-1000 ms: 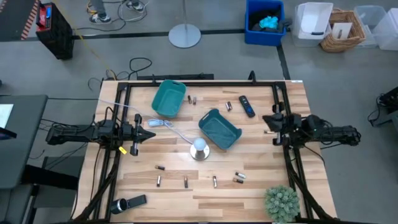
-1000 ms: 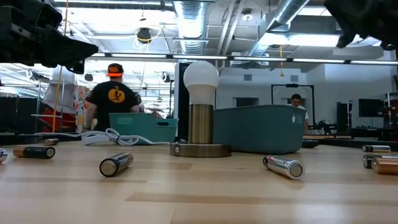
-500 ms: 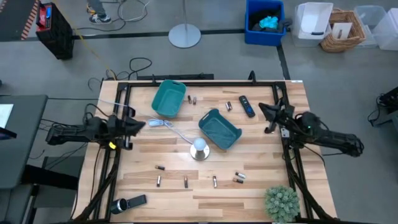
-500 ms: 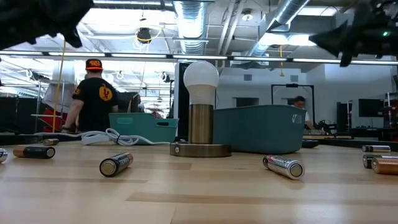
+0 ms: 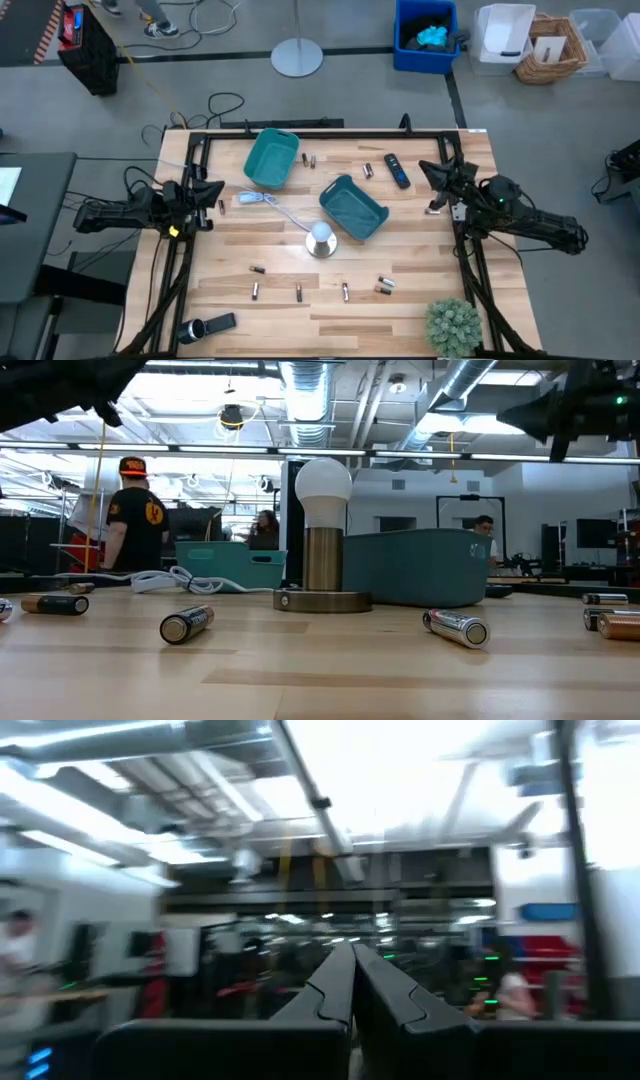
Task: Sort batteries
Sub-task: Put the silver battery into the green bin
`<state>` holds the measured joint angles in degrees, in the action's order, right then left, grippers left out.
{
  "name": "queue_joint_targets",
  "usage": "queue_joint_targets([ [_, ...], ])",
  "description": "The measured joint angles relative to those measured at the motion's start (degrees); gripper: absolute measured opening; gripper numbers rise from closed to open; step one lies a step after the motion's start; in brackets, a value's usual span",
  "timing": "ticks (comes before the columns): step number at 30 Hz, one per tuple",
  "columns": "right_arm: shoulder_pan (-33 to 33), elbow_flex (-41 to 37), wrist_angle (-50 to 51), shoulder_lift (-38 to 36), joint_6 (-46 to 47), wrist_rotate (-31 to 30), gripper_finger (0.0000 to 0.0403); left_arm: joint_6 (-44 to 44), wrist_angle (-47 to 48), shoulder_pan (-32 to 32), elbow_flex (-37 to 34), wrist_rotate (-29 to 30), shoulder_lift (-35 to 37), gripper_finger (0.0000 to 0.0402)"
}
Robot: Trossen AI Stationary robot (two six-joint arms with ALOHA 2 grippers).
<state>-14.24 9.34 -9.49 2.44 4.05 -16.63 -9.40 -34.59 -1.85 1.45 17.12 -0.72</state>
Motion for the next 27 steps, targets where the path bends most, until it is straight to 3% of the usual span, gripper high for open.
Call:
queue_joint_targets([
  [4, -0.18, 2.5, -3.61, 1.67, -0.87, 0.0, 0.0038, 0.53, 0.07, 0.02, 0.0, 4.84, -1.94, 0.0],
  [14, -0.17, 10.87, -2.23, 7.61, -4.15, 0.03, 0.0038, 5.11, 0.85, 1.98, 5.38, 4.25, -17.61, 0.0],
  [20, -0.11, 20.92, 22.74, 17.14, -2.31, 0.09, 0.0046, 6.98, 0.31, 4.58, 10.33, 3.07, -25.62, 0.0],
  [27, 0.01, 32.59, 48.16, 34.04, 3.58, 0.14, 0.0095, 13.35, 2.72, 8.93, 14.36, -7.45, -30.5, 0.0],
])
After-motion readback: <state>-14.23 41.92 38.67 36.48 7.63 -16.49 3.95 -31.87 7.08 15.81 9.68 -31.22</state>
